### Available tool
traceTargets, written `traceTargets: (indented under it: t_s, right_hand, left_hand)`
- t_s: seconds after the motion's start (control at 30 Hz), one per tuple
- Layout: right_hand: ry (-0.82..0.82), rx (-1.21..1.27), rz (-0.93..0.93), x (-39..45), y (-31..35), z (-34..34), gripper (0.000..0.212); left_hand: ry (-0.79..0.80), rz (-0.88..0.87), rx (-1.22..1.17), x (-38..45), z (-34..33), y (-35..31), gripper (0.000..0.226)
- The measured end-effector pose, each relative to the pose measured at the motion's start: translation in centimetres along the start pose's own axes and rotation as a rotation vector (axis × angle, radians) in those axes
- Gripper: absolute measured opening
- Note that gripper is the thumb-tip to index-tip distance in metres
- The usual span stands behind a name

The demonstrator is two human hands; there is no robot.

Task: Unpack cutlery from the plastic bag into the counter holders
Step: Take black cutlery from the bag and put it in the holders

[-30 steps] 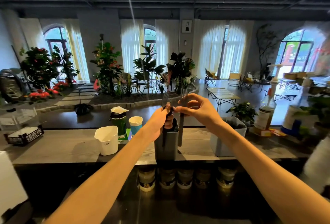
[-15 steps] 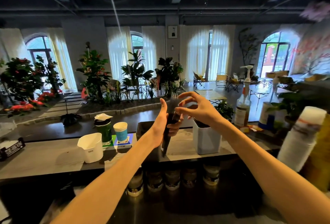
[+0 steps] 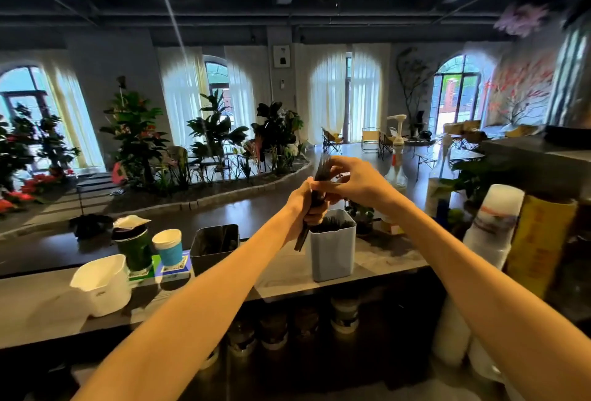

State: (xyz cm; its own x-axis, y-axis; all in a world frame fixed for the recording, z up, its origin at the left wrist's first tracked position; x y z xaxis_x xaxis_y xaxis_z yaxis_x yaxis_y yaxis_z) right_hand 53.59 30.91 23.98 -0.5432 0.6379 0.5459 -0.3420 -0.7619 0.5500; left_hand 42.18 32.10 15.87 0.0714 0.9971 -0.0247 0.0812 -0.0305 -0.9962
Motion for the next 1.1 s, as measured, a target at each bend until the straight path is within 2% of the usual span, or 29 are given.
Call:
traceTargets:
  t_s: [0.23,0.37,0.43,0.57,0.7,0.83,0.87,1.0,1.1]
  right_hand:
    - [-0.144,-0.146,0.110,1.4,-3.0,3.2,0.015]
    - [-0.212,-0.237,0.159,2.5,-5.1,4.0,0.013]
    - [-0.223,-0.270,0.150,3.0,-6.9,3.8,0.014]
    - [-0.247,-0.282,0.093,3.5,-11.3,2.3,0.015]
    - [-0.118,-0.319,0.011,4.1,-15.6,-1.1,0.016]
    - [0.217,-0.394,-0.134,3.9,-18.9,-5.6,0.033]
    - [0.247,-0.413,-0.146,3.6,-19.1,-6.1,0.039]
    - [0.193,-0.388,-0.097,3.0,-18.2,-6.3,0.048]
    - [0.363,-0.403,-0.115,2.4,-17.7,-7.9,0.047]
  left_hand:
    - [-0.122,-0.099,0.051,4.8,-1.9,-1.4,0.025]
    - [-0.225,-0.114,0.150,8.2,-0.4,-1.0,0.035]
    - [-0.296,-0.098,0.177,9.3,1.3,0.0,0.033]
    - [-0.400,-0.150,0.497,9.9,4.3,2.4,0.031]
    - [-0.432,-0.115,0.753,9.6,5.7,4.1,0.028]
    - [-0.425,-0.079,0.858,9.2,6.4,5.6,0.033]
    - [-0.439,-0.081,0.849,9.1,6.5,5.7,0.033]
    - [-0.415,-0.070,0.846,8.4,6.5,5.7,0.035]
    - [-0.318,0.000,0.851,8.0,6.3,6.2,0.036]
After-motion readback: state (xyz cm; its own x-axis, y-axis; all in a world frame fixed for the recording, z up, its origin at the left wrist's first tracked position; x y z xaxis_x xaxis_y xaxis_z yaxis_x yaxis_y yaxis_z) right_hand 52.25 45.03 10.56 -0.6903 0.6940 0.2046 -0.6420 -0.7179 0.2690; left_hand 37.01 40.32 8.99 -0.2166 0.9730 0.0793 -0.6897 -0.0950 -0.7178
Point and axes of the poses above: each hand's wrist, its own x-axis towards the middle knuckle, its own z-axis out of the back of the hand, y = z × x, the point moved 7 cm from there along x, towards the middle knuckle, and after that the axes turned 5 degrees about z, right-handed, at the moved point
